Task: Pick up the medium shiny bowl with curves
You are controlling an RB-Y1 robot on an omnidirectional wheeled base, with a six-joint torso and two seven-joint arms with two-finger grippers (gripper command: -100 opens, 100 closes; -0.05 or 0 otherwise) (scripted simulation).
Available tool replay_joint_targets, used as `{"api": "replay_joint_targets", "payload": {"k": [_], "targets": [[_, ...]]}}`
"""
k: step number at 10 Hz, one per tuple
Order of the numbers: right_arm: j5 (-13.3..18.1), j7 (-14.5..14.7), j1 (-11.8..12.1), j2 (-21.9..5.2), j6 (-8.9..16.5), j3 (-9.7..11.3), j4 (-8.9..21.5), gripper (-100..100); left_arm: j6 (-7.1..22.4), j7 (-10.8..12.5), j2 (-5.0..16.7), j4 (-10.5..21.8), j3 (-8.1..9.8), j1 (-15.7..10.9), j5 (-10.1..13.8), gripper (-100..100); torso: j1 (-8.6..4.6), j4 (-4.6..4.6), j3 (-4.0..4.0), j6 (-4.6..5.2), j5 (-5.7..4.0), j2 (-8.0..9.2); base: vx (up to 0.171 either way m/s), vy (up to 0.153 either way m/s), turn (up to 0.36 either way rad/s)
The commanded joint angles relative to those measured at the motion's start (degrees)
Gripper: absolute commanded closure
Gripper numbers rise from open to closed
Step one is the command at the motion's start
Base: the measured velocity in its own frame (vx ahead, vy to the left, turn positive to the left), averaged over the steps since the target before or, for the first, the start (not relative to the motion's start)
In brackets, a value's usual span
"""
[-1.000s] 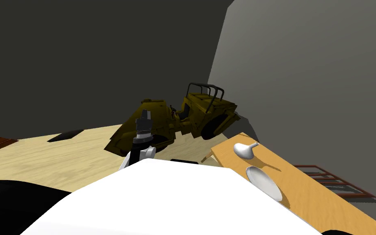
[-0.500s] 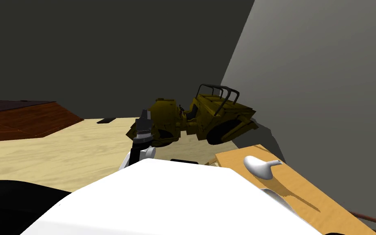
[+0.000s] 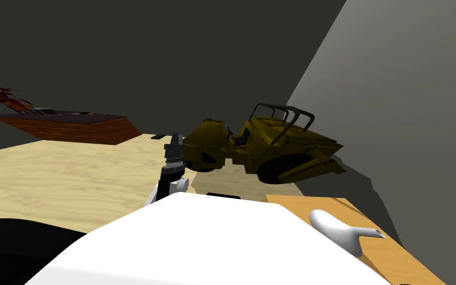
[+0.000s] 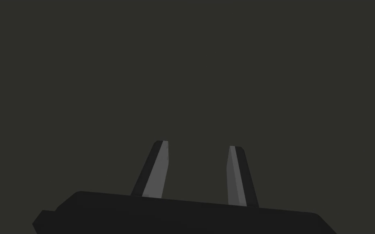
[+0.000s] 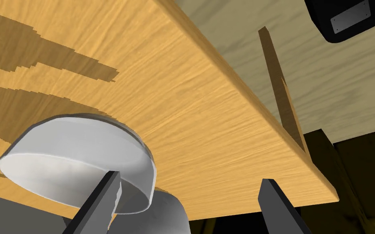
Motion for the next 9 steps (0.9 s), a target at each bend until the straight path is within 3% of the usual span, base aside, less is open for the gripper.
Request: {"api": "replay_joint_targets", "payload": {"k": [1, 7, 9], "targets": [[0.2, 0.0, 0.5, -0.3, 0.2, 0.4, 1.2, -100, 0.0, 0.0, 0.0, 0.0, 0.00, 0.0, 0.0, 0, 0.00, 0.00, 0.00, 0.00, 0.00, 0.00, -0.078, -0.114, 0.371], [0.2, 0.0, 1.0, -0.4, -0.6, 1.6, 4.2, -100, 0.0, 0.0, 0.0, 0.0, 0.01, 0.0, 0.0, 0, -0.02, 0.00, -0.02, 0.04, -0.01, -0.05, -0.066, -0.080, 0.361], [0.3, 0.0, 0.8, -0.2, -0.8, 1.6, 4.5, -100, 0.0, 0.0, 0.0, 0.0, 0.01, 0.0, 0.0, 0, 0.01, 0.02, 0.02, 0.06, -0.01, 0.01, -0.062, -0.050, 0.149]]}}
